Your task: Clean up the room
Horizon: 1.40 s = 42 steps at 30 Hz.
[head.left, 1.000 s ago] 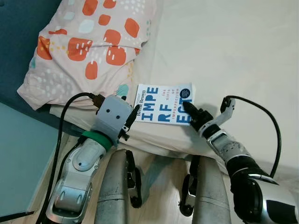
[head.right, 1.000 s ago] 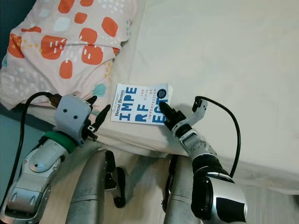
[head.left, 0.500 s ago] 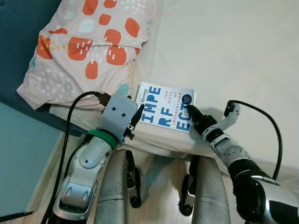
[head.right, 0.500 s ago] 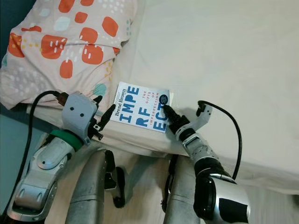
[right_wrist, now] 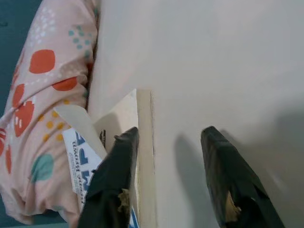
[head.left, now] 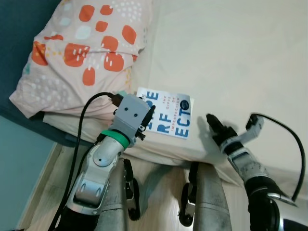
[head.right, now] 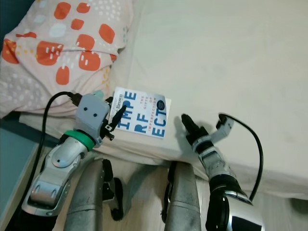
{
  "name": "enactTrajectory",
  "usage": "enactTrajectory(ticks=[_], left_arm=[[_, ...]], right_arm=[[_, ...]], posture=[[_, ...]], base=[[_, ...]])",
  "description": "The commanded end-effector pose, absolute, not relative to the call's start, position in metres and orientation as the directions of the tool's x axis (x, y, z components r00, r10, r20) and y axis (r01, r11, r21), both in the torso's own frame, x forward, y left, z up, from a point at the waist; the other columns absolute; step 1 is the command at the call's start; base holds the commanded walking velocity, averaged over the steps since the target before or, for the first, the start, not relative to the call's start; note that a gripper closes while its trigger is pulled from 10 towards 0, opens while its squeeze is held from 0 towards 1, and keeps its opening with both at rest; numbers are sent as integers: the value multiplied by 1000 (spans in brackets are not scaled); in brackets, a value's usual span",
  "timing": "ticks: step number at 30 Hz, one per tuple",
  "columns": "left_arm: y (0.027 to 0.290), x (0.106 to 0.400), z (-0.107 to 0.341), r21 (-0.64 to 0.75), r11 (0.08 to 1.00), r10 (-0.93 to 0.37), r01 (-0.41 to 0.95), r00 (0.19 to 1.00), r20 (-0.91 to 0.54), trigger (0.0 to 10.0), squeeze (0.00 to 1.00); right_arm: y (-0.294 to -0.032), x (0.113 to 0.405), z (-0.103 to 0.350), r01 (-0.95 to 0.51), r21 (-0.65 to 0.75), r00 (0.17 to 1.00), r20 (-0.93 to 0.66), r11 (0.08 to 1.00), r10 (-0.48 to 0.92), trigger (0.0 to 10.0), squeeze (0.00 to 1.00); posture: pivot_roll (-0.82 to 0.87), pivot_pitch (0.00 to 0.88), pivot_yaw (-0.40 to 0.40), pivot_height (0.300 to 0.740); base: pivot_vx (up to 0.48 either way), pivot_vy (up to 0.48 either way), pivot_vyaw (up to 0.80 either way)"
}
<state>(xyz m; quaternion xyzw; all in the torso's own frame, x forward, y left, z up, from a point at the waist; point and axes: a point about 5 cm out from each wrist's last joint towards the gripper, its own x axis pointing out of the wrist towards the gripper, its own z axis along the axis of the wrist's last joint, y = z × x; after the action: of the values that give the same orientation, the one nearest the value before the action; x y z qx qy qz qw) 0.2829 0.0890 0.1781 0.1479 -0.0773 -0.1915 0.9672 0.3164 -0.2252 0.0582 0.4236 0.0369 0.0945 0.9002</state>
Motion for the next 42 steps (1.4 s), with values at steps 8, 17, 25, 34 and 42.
enactTrajectory(ticks=[8,17,25,34,42], left_arm=[[91,293,156,230,901,-380,368,925,12,10000,0],[129,297,120,127,951,-266,282,955,-128,10000,0],[144,310,116,163,979,-120,126,992,-44,10000,0],[145,318,125,186,982,10,-23,997,75,10000,0],[141,312,115,159,987,18,-27,998,57,10000,0]], right_arm=[[-207,290,104,-184,238,973,182,954,142,10000,0],[-193,291,155,-33,-106,922,379,994,71,10000,0],[-195,284,140,21,-108,952,306,994,13,10000,0],[-196,292,137,23,-116,959,282,993,11,10000,0],[-192,298,136,10,-141,961,274,990,29,10000,0]], posture=[[-102,55,75,597],[-133,0,60,597],[-150,0,17,597],[-146,0,-3,597],[-121,0,-12,597]], base=[[0,0,0],[0,0,0],[0,0,0],[0,0,0],[0,0,0]])
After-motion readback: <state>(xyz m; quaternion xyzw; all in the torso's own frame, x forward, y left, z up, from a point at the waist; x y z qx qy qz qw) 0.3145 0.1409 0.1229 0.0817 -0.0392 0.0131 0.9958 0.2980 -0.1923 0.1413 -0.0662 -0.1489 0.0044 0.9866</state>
